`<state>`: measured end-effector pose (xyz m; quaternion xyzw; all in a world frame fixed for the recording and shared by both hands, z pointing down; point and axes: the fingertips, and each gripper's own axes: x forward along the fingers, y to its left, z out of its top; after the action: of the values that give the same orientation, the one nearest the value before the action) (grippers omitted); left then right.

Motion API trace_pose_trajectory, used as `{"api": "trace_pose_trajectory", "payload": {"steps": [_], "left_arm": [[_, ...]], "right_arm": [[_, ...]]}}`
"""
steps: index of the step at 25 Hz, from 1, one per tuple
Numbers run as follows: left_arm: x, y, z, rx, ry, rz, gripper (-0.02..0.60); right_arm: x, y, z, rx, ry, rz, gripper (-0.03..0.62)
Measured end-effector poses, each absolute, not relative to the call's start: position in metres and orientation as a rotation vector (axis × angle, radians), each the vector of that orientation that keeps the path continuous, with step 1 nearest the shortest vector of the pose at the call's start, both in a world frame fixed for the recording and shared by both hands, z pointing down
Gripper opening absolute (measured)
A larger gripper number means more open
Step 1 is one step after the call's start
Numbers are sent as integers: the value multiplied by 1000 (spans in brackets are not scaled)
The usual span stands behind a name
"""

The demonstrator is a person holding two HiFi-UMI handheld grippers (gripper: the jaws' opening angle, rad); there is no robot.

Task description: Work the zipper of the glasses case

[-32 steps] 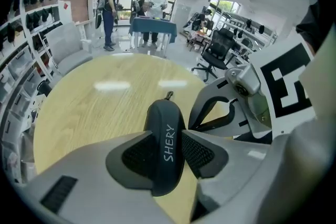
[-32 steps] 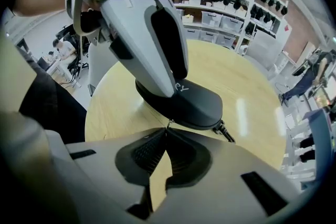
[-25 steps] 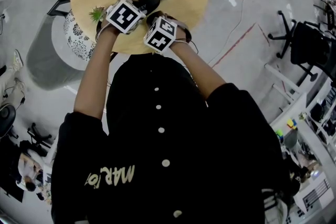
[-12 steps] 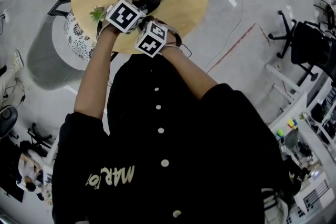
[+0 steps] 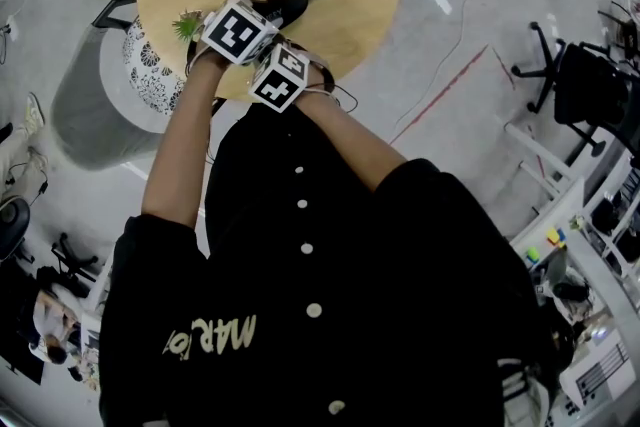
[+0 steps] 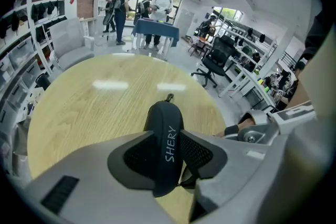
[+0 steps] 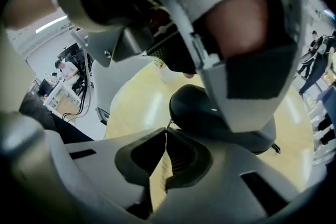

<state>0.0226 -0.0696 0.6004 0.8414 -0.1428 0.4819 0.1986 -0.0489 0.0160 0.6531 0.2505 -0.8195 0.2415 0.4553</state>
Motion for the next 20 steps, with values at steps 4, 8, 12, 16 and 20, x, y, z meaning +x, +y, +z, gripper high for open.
{"api": "trace_pose_trajectory", "payload": {"steps": [4, 8, 12, 16, 20], "left_arm": [[22, -57, 606, 2308, -355, 1316, 149], [15, -56, 593, 2369, -461, 1191, 156], [-12, -43, 572, 2418, -662, 1056, 161], [-44, -20, 576, 2378, -834, 1027, 161], [-53, 7, 602, 2275, -877, 1028, 161]], "right_arm": [[-43, 12, 653, 643, -2027, 597, 9], [-36, 25, 649, 547, -2051, 604, 160], [-3, 22, 631, 518, -2080, 488, 201], [15, 3, 611, 494, -2089, 243, 196], [6, -19, 595, 357, -2092, -10, 192]]}}
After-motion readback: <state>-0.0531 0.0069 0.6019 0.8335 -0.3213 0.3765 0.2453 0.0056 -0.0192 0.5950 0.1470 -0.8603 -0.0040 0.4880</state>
